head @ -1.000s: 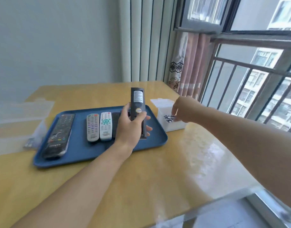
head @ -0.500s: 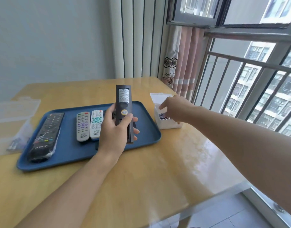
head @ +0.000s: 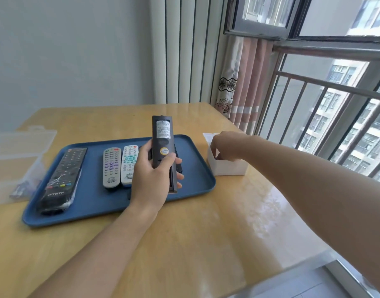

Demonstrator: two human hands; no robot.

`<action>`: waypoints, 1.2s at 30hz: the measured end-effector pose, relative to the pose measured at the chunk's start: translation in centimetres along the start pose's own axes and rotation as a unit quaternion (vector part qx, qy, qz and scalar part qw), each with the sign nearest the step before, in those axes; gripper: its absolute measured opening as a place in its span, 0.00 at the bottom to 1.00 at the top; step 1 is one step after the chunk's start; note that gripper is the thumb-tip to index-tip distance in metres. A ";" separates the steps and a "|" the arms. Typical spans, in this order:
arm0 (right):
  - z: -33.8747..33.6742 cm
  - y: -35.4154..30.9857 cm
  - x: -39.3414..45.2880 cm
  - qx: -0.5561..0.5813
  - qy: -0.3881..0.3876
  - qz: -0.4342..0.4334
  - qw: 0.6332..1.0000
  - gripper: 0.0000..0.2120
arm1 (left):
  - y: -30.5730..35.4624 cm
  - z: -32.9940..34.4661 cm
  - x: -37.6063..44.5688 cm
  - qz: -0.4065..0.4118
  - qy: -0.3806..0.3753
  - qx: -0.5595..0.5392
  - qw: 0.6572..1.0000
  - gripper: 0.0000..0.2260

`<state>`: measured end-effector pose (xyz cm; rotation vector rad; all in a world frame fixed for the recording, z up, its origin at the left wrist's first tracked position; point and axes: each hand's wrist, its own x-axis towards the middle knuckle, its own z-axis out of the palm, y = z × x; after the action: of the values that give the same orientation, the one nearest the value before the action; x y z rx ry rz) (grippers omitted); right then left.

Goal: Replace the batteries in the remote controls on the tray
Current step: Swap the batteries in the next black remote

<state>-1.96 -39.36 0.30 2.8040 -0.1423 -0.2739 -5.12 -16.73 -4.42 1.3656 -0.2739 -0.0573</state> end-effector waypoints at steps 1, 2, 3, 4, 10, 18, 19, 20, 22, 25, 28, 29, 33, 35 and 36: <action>0.0 0.0 0.1 0.001 0.003 -0.001 1.000 0.12 | 0.0 0.0 0.0 -0.002 0.002 -0.003 1.000 0.18; 0.0 0.0 0.2 -0.005 0.005 -0.003 1.000 0.12 | 0.1 0.0 0.1 -0.005 0.004 -0.006 1.000 0.18; 0.0 0.0 0.3 -0.012 0.005 -0.007 1.000 0.12 | 0.1 0.0 0.2 -0.008 0.007 -0.011 1.000 0.18; -0.2 0.0 0.3 -0.021 0.004 -0.008 1.000 0.12 | 0.2 0.0 0.2 -0.009 0.010 -0.014 1.000 0.17; -0.6 0.0 0.8 -0.087 -0.008 -0.030 0.996 0.18 | 0.4 -0.3 0.3 -0.011 0.019 -0.022 1.000 0.19; -0.5 0.0 0.5 -0.104 0.036 -0.045 0.993 0.11 | 0.6 -0.3 0.3 -0.017 0.021 -0.031 0.999 0.18; -0.4 -0.1 0.5 -0.106 0.040 -0.044 0.993 0.09 | 0.6 -0.3 0.4 -0.017 0.021 -0.031 0.999 0.18; -0.5 -0.2 0.4 -0.104 0.042 -0.045 0.993 0.09 | 0.6 -0.3 0.4 -0.017 0.022 -0.032 0.999 0.19; -0.4 -0.1 0.4 -0.095 0.047 -0.044 0.993 0.11 | 0.6 -0.3 0.5 -0.018 0.023 -0.033 0.999 0.19; -0.3 -0.1 0.3 -0.107 0.067 -0.034 0.991 0.08 | 0.6 -0.4 0.6 -0.021 0.022 -0.037 0.999 0.19; -0.3 -0.2 0.0 -0.133 0.077 -0.043 0.987 0.08 | 0.7 -0.5 0.6 -0.020 0.024 -0.043 0.999 0.19; -0.5 -0.3 -0.2 -0.144 0.080 -0.047 0.985 0.09 | 0.8 -0.5 0.5 -0.021 0.025 -0.046 0.998 0.19; -0.1 -0.3 -0.3 -0.159 0.097 -0.047 0.981 0.13 | 1.0 -0.4 0.4 -0.024 0.026 -0.051 0.998 0.17; 0.2 -0.1 -0.1 -0.138 0.100 -0.037 0.985 0.09 | 1.0 -0.5 0.4 -0.025 0.026 -0.055 0.998 0.17; 0.3 0.2 0.0 -0.120 0.102 -0.036 0.987 0.07 | 1.0 -0.5 0.4 -0.025 0.025 -0.056 0.998 0.17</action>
<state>-1.99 -39.62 0.09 2.5799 0.0366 -0.0160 -4.79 -16.13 -3.43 1.2612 -0.1926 -0.0792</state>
